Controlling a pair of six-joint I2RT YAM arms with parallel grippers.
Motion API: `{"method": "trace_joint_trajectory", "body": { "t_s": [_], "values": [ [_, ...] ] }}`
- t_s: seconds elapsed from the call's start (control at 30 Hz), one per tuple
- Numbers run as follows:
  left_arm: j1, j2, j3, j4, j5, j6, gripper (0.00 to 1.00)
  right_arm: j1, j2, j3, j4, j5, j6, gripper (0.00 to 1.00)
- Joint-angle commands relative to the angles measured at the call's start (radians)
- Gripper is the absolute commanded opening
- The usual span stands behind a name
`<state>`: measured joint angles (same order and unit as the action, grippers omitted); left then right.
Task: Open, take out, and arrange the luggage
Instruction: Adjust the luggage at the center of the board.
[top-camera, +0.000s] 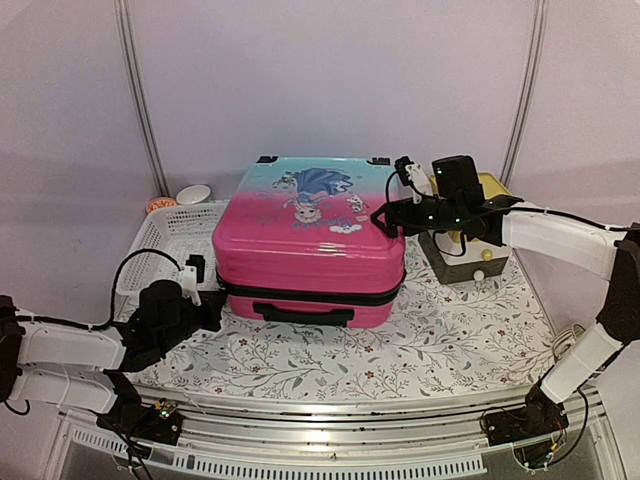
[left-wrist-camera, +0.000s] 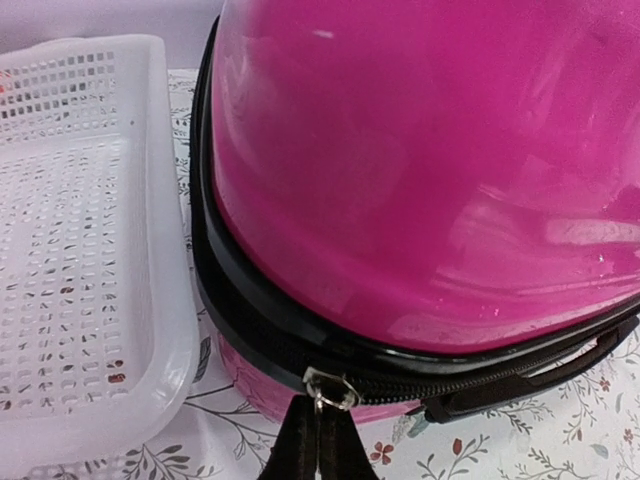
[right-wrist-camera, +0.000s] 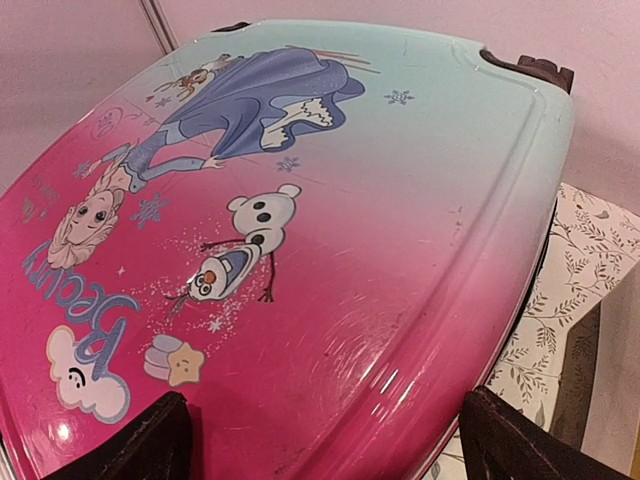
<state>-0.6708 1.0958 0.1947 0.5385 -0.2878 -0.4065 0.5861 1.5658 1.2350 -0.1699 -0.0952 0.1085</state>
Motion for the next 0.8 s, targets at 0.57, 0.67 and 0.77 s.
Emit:
{"method": "trace_joint_trajectory", "body": {
  "t_s": [0.57,0.67,0.77],
  "values": [
    [0.059,-0.071,0.146,-0.357,0.058,-0.013,0.36,-0.048,-0.009,-0.019,-0.129,-0.071,0.048,0.97],
    [0.059,-0.128,0.186,-0.43,0.088,-0.016,0.45,-0.048,-0.032,-0.037,-0.117,-0.079,0.049,0.96],
    [0.059,-0.202,0.226,-0.504,0.1,-0.018,0.53,-0.047,-0.051,-0.054,-0.107,-0.082,0.049,0.96]
  ]
}}
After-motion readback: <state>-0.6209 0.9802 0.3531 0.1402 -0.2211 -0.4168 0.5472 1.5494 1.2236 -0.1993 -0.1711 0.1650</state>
